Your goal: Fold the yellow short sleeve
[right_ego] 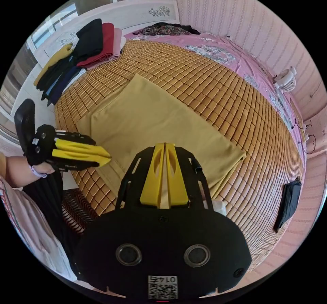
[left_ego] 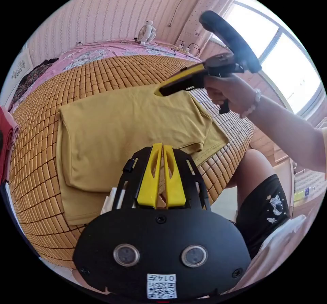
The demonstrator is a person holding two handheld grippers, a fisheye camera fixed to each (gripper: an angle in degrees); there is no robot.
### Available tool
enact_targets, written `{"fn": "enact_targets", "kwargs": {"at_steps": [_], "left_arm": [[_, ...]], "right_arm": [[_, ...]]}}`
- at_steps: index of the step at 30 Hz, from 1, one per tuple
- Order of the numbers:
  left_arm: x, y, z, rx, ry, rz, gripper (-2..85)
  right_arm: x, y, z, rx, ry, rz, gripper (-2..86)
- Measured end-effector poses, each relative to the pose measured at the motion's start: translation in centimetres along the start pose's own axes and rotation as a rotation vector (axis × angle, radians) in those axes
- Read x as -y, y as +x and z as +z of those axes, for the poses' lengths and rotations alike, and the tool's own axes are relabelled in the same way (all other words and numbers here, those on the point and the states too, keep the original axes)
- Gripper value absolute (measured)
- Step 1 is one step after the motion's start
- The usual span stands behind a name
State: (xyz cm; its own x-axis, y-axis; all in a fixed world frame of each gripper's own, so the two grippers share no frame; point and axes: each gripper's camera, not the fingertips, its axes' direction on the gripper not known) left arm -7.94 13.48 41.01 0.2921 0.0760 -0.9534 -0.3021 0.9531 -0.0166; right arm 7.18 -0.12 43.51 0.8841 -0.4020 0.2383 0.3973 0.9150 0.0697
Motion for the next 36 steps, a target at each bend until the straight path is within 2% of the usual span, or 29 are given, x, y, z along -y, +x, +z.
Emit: {"fn": "enact_targets", "kwargs": {"at_steps": [2, 4, 6, 10, 15, 18, 21, 23, 25, 28, 32, 36], "left_arm": [[-0.7, 0.1, 1.7, 0.029, -0.079, 0.004, -1.0], [-1.9, 0.0, 2.2, 0.015, -0.064, 0.008, -1.0], [-3.4, -0.2, 2.7, -0.004, -0.046, -0.003, -1.0], [-5.4, 0.0, 3.4, 0.003, -0.023, 0.014, -1.0], [-7.9, -0.4, 4.3, -0.013, -0.013, 0.045, -0.9], [-10.0, -0.2, 4.0, -0.049, 0.017, 0.085, -0.5], [-12.2, 0.9, 3.2, -0.088, 0.093, 0.153, 1.9], [-12.9, 1.8, 3.0, -0.109, 0.122, 0.182, 5.0], [-13.3, 2.7, 3.1, -0.141, 0.150, 0.209, 8.4], [-13.3, 4.7, 3.9, -0.165, 0.176, 0.271, 11.8], [-12.9, 7.9, 6.5, -0.141, 0.146, 0.364, 16.8], [-12.8, 11.0, 9.4, -0.149, 0.100, 0.459, 20.1]], "right_arm": [[4.6, 0.1, 2.1, -0.021, -0.056, -0.042, -0.5], [7.1, 0.3, 4.0, -0.026, -0.102, -0.058, -0.6], [8.7, 0.3, 7.3, -0.034, -0.250, -0.114, -0.6], [11.0, 0.1, 8.2, -0.026, -0.399, -0.284, -0.7], [12.3, 1.8, 9.7, -0.056, -0.410, -0.224, -0.9], [11.3, 3.0, 9.1, -0.018, -0.344, -0.171, -0.9], [7.2, 4.9, 5.8, 0.061, -0.180, -0.054, -0.9], [1.0, 6.3, 2.6, 0.122, -0.044, 0.071, -0.6], [-4.7, 7.1, 0.9, 0.116, 0.006, 0.172, 0.1], [-14.4, 8.0, -0.4, 0.089, 0.015, 0.376, 3.9], [-24.6, 8.4, 0.2, 0.157, -0.022, 0.592, 8.9], [-29.2, 8.9, 1.9, 0.238, -0.008, 0.673, 8.5]]}}
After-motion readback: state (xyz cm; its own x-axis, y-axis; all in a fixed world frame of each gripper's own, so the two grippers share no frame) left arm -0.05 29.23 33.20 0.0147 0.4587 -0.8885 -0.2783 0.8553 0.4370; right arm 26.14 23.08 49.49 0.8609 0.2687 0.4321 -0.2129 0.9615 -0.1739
